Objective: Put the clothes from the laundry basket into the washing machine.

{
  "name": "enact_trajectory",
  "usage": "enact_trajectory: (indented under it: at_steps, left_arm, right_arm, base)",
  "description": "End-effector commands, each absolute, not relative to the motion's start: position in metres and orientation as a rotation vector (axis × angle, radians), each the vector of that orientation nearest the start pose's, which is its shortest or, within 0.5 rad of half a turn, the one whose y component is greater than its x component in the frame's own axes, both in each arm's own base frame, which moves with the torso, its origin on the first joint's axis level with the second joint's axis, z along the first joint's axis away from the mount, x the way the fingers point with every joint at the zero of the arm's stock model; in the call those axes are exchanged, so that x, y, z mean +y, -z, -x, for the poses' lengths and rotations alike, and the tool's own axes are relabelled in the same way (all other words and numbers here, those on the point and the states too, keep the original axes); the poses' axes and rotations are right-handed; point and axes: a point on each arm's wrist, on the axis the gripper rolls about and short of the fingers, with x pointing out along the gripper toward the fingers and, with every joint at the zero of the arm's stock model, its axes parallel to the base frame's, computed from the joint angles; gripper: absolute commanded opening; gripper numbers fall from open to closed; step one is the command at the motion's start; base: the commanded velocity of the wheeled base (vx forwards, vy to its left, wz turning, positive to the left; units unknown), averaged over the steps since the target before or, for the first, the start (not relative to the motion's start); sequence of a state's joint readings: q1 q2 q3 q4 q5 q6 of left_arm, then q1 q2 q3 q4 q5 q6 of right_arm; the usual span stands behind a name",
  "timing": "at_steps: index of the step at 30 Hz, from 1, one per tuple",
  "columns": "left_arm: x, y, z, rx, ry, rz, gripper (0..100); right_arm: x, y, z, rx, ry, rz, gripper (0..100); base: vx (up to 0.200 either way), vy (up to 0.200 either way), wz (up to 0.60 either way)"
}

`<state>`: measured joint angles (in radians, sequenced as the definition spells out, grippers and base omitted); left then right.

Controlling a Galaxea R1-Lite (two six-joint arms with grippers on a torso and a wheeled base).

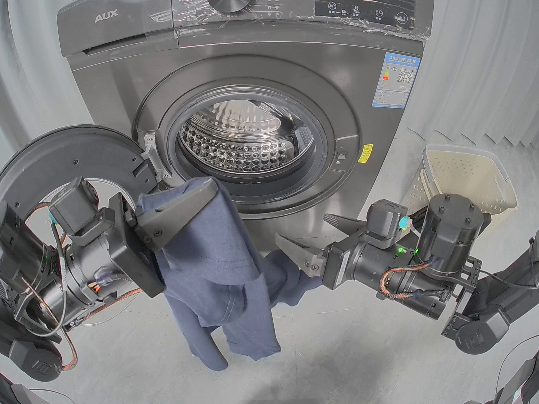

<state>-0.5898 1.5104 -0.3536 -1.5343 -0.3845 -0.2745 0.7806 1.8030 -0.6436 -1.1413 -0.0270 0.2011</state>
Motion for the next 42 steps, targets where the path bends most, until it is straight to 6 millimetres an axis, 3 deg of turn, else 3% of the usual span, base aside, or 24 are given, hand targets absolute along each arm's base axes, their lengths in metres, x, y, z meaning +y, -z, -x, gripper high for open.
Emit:
enact_trajectory:
  at_steps: [1, 21, 32, 42]
  left_arm:
    - [-0.127, -0.208, -0.178, -0.258, 1.0, 0.291, 0]
    - [-0.129, -0.209, -0.186, -0.273, 0.948, 0.301, 0]
    - [-0.126, -0.216, -0.181, -0.3, 0.962, 0.307, 0]
    - [-0.125, -0.217, -0.179, -0.307, 0.966, 0.309, 0]
  right_arm:
    - [0.219, -0.151, -0.222, 0.123, -0.745, -0.171, 100]
    - [0.206, -0.125, -0.219, 0.213, -0.713, -0.103, 100]
    - [0.199, -0.108, -0.247, 0.237, -0.643, -0.063, 100]
    - [0.223, -0.099, -0.27, 0.201, -0.689, -0.049, 100]
  base:
    - [0.0, 0.0, 0.0]
    - [0.0, 0.0, 0.0]
    - [0.0, 0.0, 0.0]
    - [0.0, 0.0, 0.0]
